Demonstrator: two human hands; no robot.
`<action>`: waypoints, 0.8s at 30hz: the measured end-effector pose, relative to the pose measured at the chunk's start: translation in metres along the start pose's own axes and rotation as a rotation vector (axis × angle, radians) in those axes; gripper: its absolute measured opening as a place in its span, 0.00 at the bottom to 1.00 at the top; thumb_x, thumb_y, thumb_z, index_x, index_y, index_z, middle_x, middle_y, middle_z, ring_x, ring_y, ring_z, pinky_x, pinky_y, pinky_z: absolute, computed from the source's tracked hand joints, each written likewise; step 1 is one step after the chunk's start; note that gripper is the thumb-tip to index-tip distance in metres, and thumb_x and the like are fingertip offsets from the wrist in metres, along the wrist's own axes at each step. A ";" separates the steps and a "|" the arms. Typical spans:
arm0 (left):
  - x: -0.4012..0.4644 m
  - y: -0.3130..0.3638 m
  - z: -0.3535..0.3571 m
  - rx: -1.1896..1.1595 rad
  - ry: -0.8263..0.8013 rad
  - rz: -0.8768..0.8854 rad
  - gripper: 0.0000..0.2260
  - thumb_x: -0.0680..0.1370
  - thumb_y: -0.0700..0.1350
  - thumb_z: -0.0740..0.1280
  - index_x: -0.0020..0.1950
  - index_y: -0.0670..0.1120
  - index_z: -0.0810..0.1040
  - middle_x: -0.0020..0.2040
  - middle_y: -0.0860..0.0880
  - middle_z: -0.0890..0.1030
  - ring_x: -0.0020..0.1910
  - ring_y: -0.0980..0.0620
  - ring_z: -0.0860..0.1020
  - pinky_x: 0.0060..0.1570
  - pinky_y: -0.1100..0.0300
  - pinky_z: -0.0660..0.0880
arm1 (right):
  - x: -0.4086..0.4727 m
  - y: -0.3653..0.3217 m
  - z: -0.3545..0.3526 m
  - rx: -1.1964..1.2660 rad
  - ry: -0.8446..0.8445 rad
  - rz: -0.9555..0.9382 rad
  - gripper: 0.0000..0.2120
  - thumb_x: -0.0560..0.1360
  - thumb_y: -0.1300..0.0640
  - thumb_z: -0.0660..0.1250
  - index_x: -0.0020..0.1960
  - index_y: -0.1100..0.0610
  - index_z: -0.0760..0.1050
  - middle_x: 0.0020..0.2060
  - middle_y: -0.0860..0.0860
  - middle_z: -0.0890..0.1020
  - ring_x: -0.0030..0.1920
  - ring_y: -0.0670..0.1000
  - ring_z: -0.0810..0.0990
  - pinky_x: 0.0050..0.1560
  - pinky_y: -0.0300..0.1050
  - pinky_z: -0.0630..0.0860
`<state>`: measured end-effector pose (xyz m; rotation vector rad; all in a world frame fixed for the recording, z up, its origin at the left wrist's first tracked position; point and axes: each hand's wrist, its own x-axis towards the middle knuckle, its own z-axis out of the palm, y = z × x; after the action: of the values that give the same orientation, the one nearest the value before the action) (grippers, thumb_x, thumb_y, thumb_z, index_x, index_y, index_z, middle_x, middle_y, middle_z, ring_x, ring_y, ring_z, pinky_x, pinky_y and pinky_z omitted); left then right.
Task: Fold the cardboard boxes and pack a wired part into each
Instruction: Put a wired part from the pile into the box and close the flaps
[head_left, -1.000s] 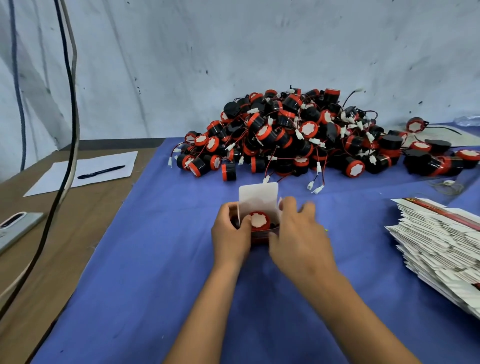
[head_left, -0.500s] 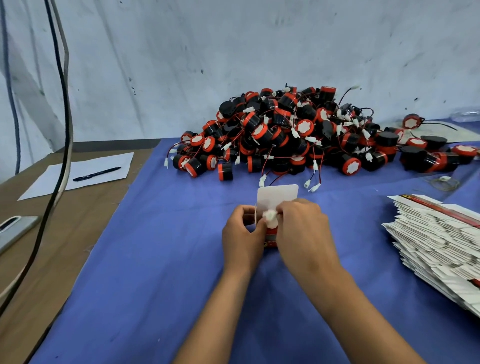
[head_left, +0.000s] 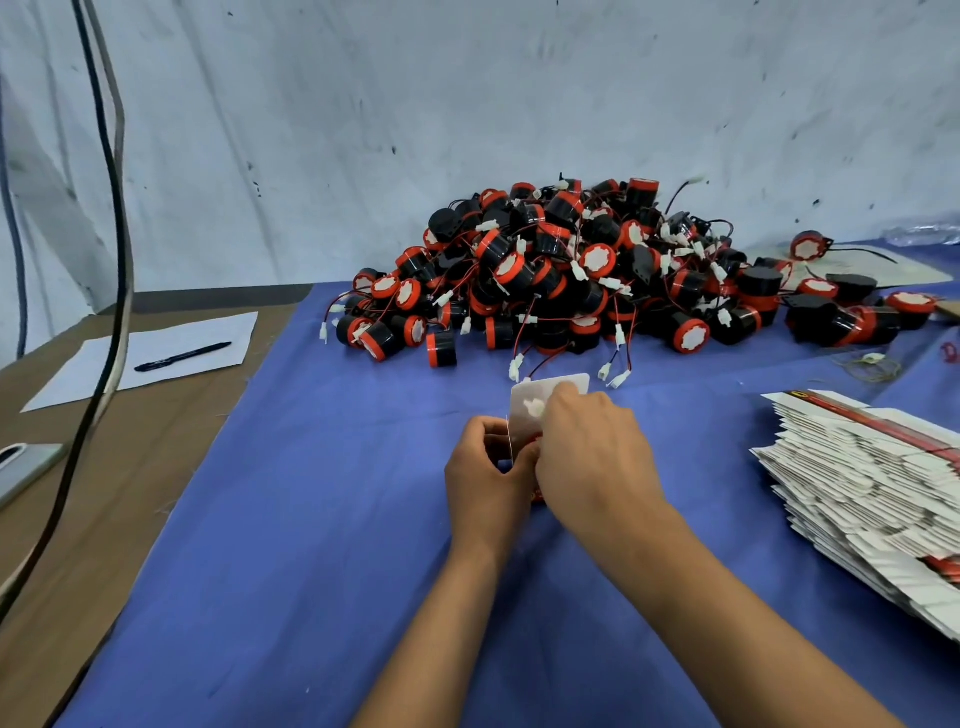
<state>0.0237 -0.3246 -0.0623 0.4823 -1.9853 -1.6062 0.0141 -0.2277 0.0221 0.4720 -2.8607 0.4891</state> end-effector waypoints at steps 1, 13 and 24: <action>0.000 0.000 0.000 -0.002 -0.002 -0.004 0.08 0.74 0.45 0.76 0.45 0.51 0.78 0.40 0.56 0.84 0.36 0.60 0.80 0.33 0.68 0.73 | 0.002 -0.001 0.000 0.023 0.035 -0.008 0.15 0.75 0.67 0.62 0.39 0.54 0.58 0.34 0.48 0.61 0.30 0.47 0.59 0.27 0.41 0.54; 0.001 0.000 0.000 0.030 0.002 0.000 0.09 0.74 0.44 0.78 0.46 0.52 0.78 0.42 0.55 0.85 0.41 0.58 0.82 0.38 0.65 0.78 | 0.017 0.015 0.007 0.054 0.149 -0.043 0.11 0.71 0.63 0.67 0.45 0.53 0.67 0.38 0.49 0.73 0.37 0.54 0.68 0.31 0.46 0.60; 0.002 0.003 -0.001 0.031 0.018 -0.036 0.08 0.74 0.45 0.77 0.45 0.50 0.79 0.38 0.55 0.85 0.36 0.62 0.82 0.32 0.69 0.74 | 0.010 0.007 0.028 -0.039 0.101 -0.116 0.17 0.73 0.64 0.64 0.33 0.52 0.59 0.30 0.48 0.64 0.29 0.51 0.64 0.27 0.45 0.54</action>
<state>0.0230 -0.3257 -0.0585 0.5456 -2.0016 -1.5885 -0.0012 -0.2343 -0.0031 0.5850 -2.7227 0.4229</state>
